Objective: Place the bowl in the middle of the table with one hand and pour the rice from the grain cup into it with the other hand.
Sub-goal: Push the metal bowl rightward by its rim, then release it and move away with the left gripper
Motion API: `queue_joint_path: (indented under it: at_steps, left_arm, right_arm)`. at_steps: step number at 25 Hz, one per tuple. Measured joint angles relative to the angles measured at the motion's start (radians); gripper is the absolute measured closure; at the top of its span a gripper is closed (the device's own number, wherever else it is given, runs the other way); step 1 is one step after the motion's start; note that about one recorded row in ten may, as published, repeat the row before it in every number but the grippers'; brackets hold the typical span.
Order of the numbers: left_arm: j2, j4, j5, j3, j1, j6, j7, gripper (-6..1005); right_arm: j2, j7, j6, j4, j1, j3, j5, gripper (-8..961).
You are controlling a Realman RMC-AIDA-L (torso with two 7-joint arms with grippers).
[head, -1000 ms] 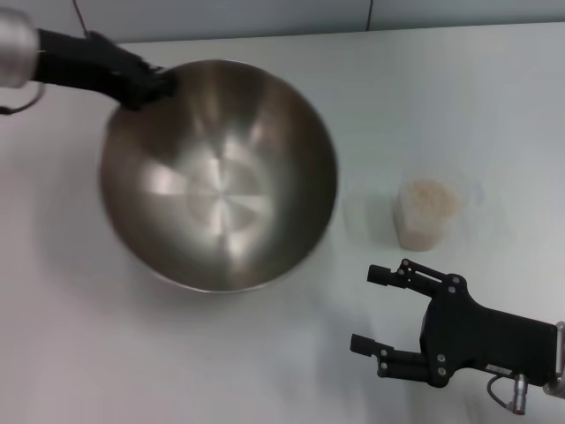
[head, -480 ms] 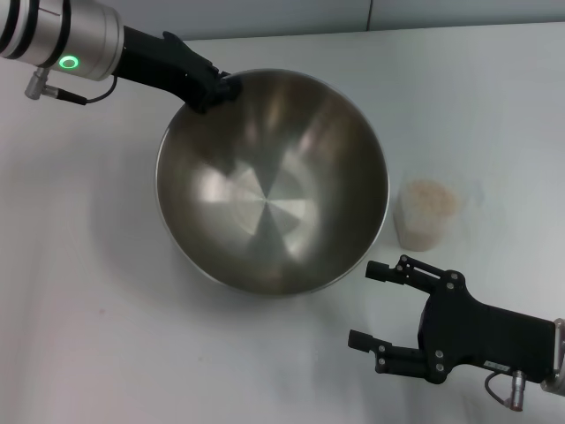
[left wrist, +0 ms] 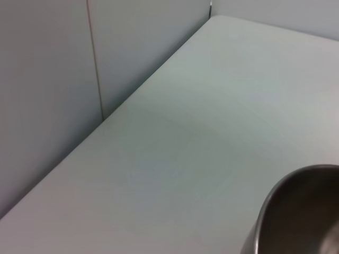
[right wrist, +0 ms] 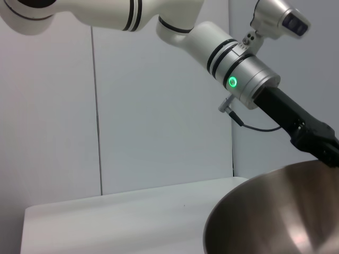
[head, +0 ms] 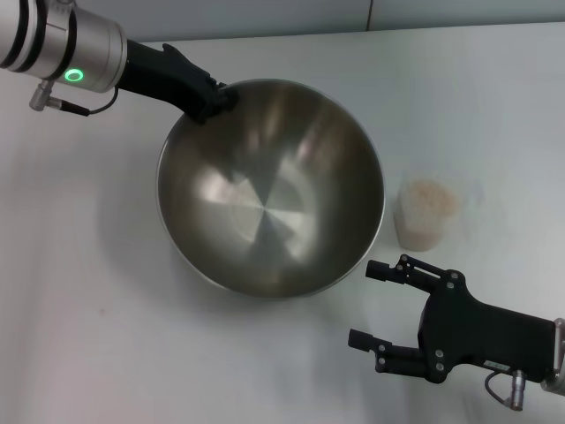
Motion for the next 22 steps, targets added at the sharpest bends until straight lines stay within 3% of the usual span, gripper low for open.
queue_joint_path:
  at_steps: [8,20,22]
  left_arm:
    - [0.000,-0.024,-0.003,0.012,0.003,-0.027,0.007,956]
    - [0.000,-0.051,0.002,0.025,0.005,-0.092,-0.022,807]
    - [-0.001,-0.056,-0.003,0.067,0.011,-0.129,-0.025,782]
  right_arm:
    - [0.001,0.000,0.000,0.001,0.000,0.000,0.000,140]
    - [0.002,0.000,0.000,0.003,-0.003,0.000,0.000,140]
    - [0.002,0.000,0.000,0.003,-0.003,0.000,0.000,140]
